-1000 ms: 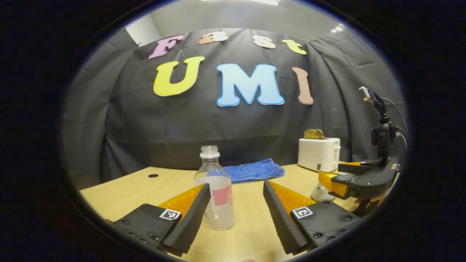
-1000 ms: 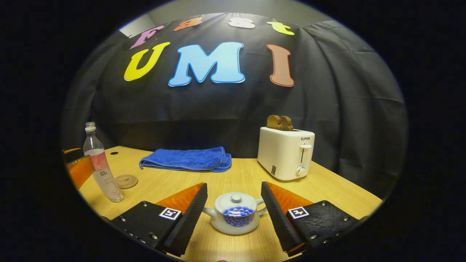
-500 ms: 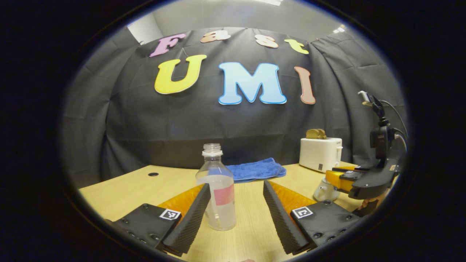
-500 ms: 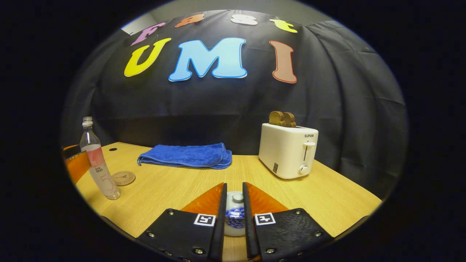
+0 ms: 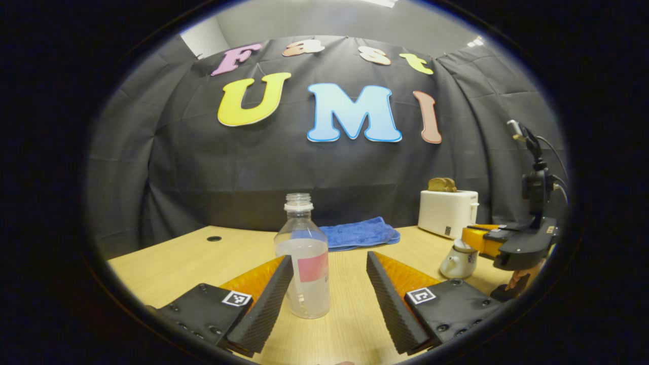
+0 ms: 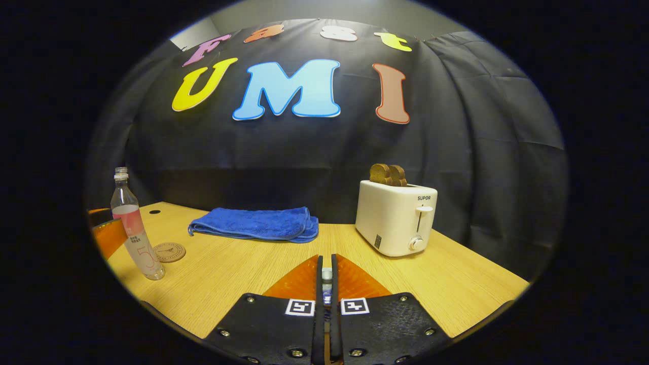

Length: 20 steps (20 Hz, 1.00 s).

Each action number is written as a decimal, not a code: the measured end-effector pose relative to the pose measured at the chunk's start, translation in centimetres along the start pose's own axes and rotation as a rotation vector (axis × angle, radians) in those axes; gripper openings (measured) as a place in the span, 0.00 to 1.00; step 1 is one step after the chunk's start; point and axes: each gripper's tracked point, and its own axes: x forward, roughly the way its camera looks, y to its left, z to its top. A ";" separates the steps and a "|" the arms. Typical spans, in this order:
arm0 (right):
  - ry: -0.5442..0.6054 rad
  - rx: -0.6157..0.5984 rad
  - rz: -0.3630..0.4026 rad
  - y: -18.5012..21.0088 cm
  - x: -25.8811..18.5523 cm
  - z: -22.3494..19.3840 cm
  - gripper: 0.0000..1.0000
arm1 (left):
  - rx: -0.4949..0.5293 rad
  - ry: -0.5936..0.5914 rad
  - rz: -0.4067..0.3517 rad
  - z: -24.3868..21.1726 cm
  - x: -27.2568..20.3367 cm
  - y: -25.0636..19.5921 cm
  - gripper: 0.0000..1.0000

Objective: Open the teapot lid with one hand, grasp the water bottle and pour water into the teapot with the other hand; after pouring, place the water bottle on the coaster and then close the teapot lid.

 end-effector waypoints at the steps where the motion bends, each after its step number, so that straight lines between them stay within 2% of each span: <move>1: -0.016 -0.006 0.005 0.1 -0.2 0.5 0.05 | 0.005 -0.005 0.001 0.1 -0.1 -0.1 1.00; 9: -0.039 -0.015 0.076 2.0 -1.9 1.0 0.05 | -0.014 -0.009 0.052 0.3 -0.1 1.7 1.00; 20: -0.061 -0.042 0.128 3.9 -3.0 1.5 0.05 | 0.017 0.038 0.078 -1.3 4.1 3.6 1.00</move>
